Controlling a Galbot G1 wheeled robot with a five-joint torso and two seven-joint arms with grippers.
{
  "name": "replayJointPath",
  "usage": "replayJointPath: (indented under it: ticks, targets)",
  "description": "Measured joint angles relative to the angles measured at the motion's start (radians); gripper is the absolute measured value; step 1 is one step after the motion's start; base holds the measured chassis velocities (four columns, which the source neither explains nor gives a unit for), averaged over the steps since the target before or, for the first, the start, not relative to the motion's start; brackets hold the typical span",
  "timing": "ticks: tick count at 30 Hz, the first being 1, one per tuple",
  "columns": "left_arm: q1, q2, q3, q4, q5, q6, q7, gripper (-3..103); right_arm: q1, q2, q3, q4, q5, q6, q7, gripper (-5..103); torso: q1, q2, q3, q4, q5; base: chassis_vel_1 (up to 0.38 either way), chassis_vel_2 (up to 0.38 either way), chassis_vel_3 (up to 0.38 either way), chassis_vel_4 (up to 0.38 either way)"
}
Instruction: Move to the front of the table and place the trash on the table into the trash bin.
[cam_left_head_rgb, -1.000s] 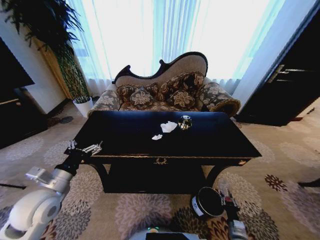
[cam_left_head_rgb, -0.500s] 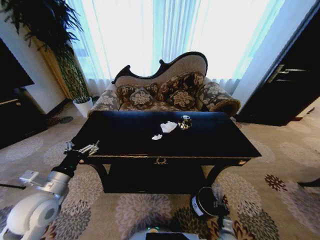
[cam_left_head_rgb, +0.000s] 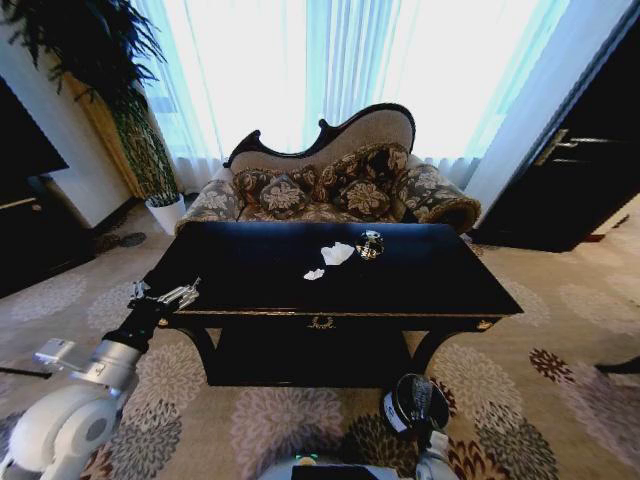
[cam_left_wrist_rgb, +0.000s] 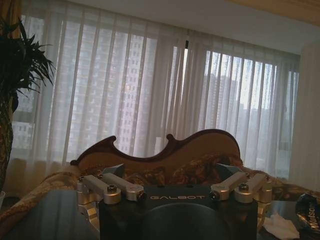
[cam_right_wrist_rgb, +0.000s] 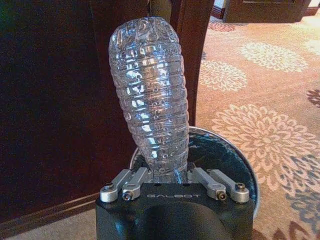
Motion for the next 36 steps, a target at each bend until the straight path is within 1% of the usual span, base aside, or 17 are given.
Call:
replayJointPath:
  ticks: [2,6,10,18,20,23,25,28,29,30,31,34,35,36]
  targets:
    - [-0.006,0.003,0.002,0.001,-0.001,0.001,0.000,100,0.008,-0.001,-0.002,-0.007,0.004,-0.002,-0.002,25,0.000,0.000,0.000,0.0002,0.0001,0.000,0.000,0.000,0.000]
    - [-0.019,0.009,0.011,0.007,-0.004,0.004,-0.001,100,0.043,-0.009,-0.011,-0.052,-0.012,0.001,-0.010,25,0.000,0.000,0.000,-0.0003,0.0001,0.000,0.000,0.000,0.000]
    - [-0.022,0.011,0.012,0.006,-0.007,0.005,-0.001,100,0.075,-0.014,-0.013,-0.081,-0.022,0.008,-0.015,25,0.000,0.000,0.000,0.0001,0.0001,0.000,0.000,0.000,0.000]
    - [-0.040,0.026,0.018,0.006,-0.019,0.016,-0.004,100,0.136,-0.024,-0.009,-0.155,-0.025,0.020,-0.024,25,0.000,0.000,0.000,-0.0001,0.0001,0.000,0.000,0.000,0.000]
    - [-0.041,0.026,0.020,0.006,-0.019,0.017,-0.005,100,0.144,-0.026,-0.009,-0.164,-0.016,0.020,-0.024,25,0.000,0.000,0.000,-0.0001,0.0002,0.000,0.000,0.000,0.000]
    - [-0.038,0.032,0.018,0.006,-0.023,0.018,-0.005,100,0.161,-0.037,-0.011,-0.185,0.029,0.014,-0.031,25,0.000,0.000,0.000,0.0000,0.0001,0.000,0.000,0.000,0.000]
    - [-0.037,0.035,0.016,0.006,-0.024,0.018,-0.005,100,0.165,-0.041,-0.010,-0.190,0.034,0.014,-0.032,25,0.000,0.000,0.000,0.0000,0.0001,0.000,0.000,0.000,0.000]
    - [-0.045,0.040,0.013,0.006,-0.032,0.020,-0.007,100,0.181,-0.046,-0.006,-0.200,0.046,0.013,-0.033,40,0.000,0.000,0.000,-0.0001,0.0002,0.000,0.000,0.000,0.000]
    - [-0.045,0.040,0.013,0.006,-0.032,0.020,-0.007,100,0.181,-0.046,-0.006,-0.200,0.046,0.013,-0.033,40,0.000,0.000,0.000,-0.0001,0.0002,0.000,0.000,0.000,0.000]
    - [-0.046,0.039,0.015,0.005,-0.033,0.020,-0.008,100,0.182,-0.046,-0.005,-0.200,0.048,0.013,-0.033,46,0.000,0.000,0.000,0.0000,0.0002,0.000,0.000,0.000,0.000]
    - [-0.047,0.037,0.018,0.003,-0.032,0.021,-0.010,100,0.183,-0.046,-0.004,-0.200,0.050,0.013,-0.032,46,0.000,0.000,0.000,0.0000,0.0001,0.000,0.000,0.000,0.000]
    - [-0.049,0.033,0.021,-0.003,-0.033,0.024,-0.017,100,0.180,-0.045,-0.001,-0.197,0.051,0.013,-0.032,62,0.000,0.000,0.000,0.0000,0.0001,0.000,0.000,0.000,0.000]
    - [-0.049,0.033,0.021,-0.003,-0.033,0.024,-0.017,100,0.180,-0.045,-0.001,-0.197,0.051,0.013,-0.032,62,0.000,0.000,0.000,0.0000,0.0001,0.000,0.000,0.000,0.000]
    - [-0.048,0.034,0.020,-0.003,-0.036,0.025,-0.017,100,0.177,-0.045,-0.001,-0.196,0.052,0.013,-0.032,68,0.000,0.000,0.000,0.0000,0.0001,0.000,0.000,0.000,0.000]
